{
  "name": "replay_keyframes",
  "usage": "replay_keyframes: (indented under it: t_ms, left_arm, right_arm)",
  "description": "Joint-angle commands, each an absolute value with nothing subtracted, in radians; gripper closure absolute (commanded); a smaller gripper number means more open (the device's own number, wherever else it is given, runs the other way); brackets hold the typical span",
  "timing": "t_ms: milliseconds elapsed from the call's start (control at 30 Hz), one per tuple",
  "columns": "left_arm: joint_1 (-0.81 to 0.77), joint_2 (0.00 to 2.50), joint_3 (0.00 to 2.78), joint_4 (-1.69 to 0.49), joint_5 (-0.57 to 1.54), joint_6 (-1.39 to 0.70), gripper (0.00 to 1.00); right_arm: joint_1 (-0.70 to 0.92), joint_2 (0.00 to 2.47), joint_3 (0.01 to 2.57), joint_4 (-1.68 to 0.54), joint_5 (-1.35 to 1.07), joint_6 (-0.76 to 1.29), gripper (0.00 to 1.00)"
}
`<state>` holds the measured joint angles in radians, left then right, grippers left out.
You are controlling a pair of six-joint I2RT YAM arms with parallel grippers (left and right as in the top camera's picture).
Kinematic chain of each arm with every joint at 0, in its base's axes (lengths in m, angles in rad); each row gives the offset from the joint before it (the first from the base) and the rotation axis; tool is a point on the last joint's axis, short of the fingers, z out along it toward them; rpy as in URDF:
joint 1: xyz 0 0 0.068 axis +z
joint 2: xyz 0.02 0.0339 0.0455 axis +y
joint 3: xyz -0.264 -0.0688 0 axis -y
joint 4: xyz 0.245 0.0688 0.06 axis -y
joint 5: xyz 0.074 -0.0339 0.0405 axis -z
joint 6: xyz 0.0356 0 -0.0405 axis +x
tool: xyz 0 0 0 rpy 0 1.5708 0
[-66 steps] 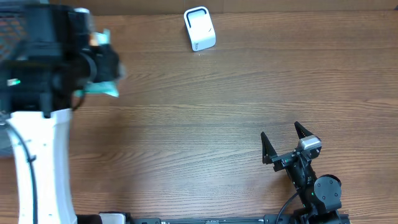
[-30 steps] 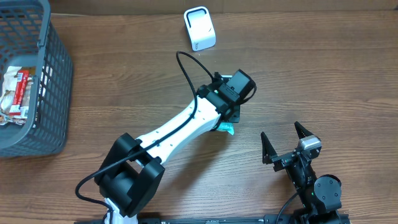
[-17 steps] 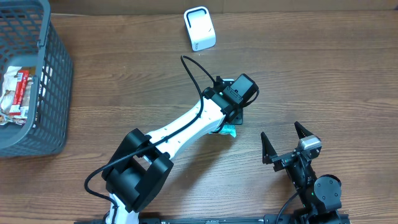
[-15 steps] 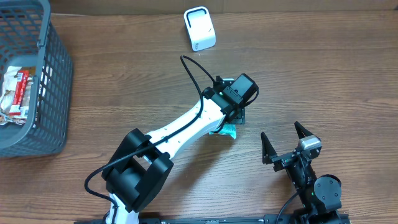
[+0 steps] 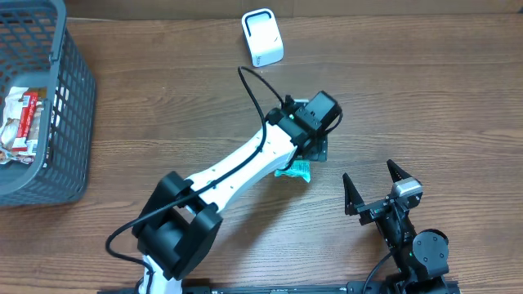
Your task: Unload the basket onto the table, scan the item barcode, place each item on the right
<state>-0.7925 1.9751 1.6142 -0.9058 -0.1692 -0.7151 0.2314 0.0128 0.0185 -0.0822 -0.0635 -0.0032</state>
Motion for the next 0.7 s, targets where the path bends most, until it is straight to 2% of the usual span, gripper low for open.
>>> replay_keyframes:
  t_ms: [0, 600, 667]
  left_arm:
    - [-0.799, 1.884, 1.709, -0.934, -0.191, -0.673, 0.00]
    - [-0.793, 1.872, 1.730, -0.990, -0.183, -0.598, 0.00]
    - [-0.793, 1.878, 1.729, -0.998, -0.183, -0.598, 0.12]
  right_arm:
    - [0.234, 0.003, 0.008, -0.078, -0.065, -0.001, 0.00]
    - [0.234, 0.003, 0.008, -0.078, -0.065, -0.001, 0.00]
    - [0.234, 0.003, 0.008, -0.078, -0.065, -0.001, 0.00]
